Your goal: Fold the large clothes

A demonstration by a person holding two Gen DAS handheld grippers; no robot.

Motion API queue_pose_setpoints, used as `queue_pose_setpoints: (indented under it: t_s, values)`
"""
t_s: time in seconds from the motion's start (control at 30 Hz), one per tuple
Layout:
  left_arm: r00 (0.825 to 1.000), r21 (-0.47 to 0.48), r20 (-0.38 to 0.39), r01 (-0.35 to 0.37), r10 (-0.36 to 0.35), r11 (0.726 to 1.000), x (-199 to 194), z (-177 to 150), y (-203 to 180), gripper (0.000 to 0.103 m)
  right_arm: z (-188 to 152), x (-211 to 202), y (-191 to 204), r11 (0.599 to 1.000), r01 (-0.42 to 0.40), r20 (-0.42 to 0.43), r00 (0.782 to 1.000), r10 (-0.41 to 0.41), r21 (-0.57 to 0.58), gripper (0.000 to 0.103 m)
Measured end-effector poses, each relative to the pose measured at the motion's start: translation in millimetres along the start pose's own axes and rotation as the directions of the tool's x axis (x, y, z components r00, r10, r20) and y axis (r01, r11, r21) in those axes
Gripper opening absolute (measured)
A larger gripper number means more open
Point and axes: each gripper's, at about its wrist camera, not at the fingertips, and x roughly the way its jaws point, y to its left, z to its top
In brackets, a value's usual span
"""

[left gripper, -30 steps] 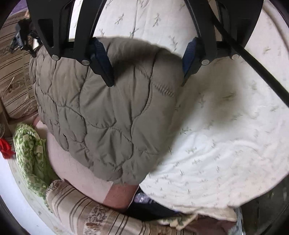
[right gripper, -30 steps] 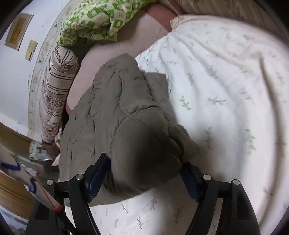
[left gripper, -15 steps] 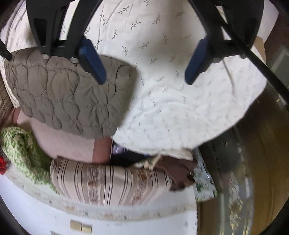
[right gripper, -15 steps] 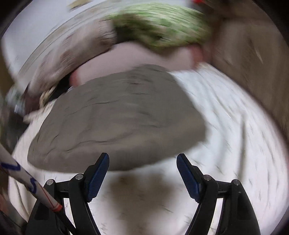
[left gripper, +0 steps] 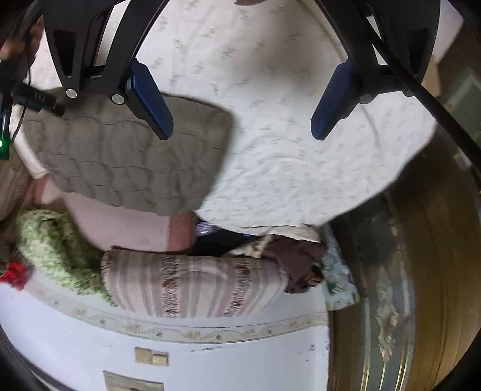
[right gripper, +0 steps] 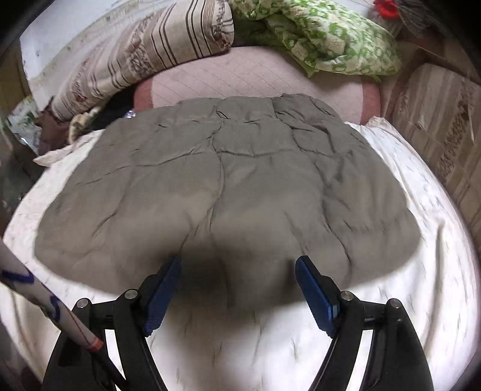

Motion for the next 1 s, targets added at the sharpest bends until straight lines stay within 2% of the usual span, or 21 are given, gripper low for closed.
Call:
queue_pose_setpoints:
  t_s: [0.1, 0.2, 0.3, 0.47, 0.6, 0.73, 1.0]
  values:
    - [0.997, -0.024, -0.056, 0.046, -0.047, 0.999, -0.9, -9.6, -5.5, 0.092, -25.0, -29.2, -1.3, 1.000, 0.025, 0.005, 1.000, -0.025, -0.011, 0.083]
    - [0.987, -0.015, -0.123, 0.103, -0.104, 0.995, -1.7, -23.8, -16.6, 0.092, -51.4, -47.7, -4.7, 0.998, 0.056, -0.018, 0.998, -0.056, -0.022, 0.084]
    - [0.980, 0.035, -0.172, 0.110, -0.103, 0.993, -6.8, -41.3, -33.9, 0.092, -73.3, -57.6, -12.3, 0.997, 0.072, -0.059, 0.996, -0.072, -0.010, 0.084]
    - [0.967, 0.083, -0.213, 0.160, -0.140, 0.984, -21.2, -63.8, -55.7, 0.092, -97.5, -69.9, -16.8, 0.998, 0.068, -0.101, 0.993, -0.066, 0.016, 0.084]
    - [0.953, 0.083, -0.241, 0.211, -0.186, 0.974, -30.2, -72.3, -64.3, 0.092, -106.0, -80.8, -10.3, 0.994, 0.110, -0.080, 0.991, -0.111, -0.018, 0.084]
    - [0.953, 0.105, -0.250, 0.201, -0.169, 0.974, -34.1, -79.0, -68.8, 0.092, -110.4, -91.8, -3.4, 0.987, 0.149, -0.049, 0.987, -0.151, -0.052, 0.085]
    - [0.952, 0.135, -0.269, 0.187, -0.146, 0.973, -37.2, -87.8, -71.7, 0.092, -113.7, -102.8, 4.3, 0.980, 0.178, -0.022, 0.983, -0.180, -0.086, 0.086]
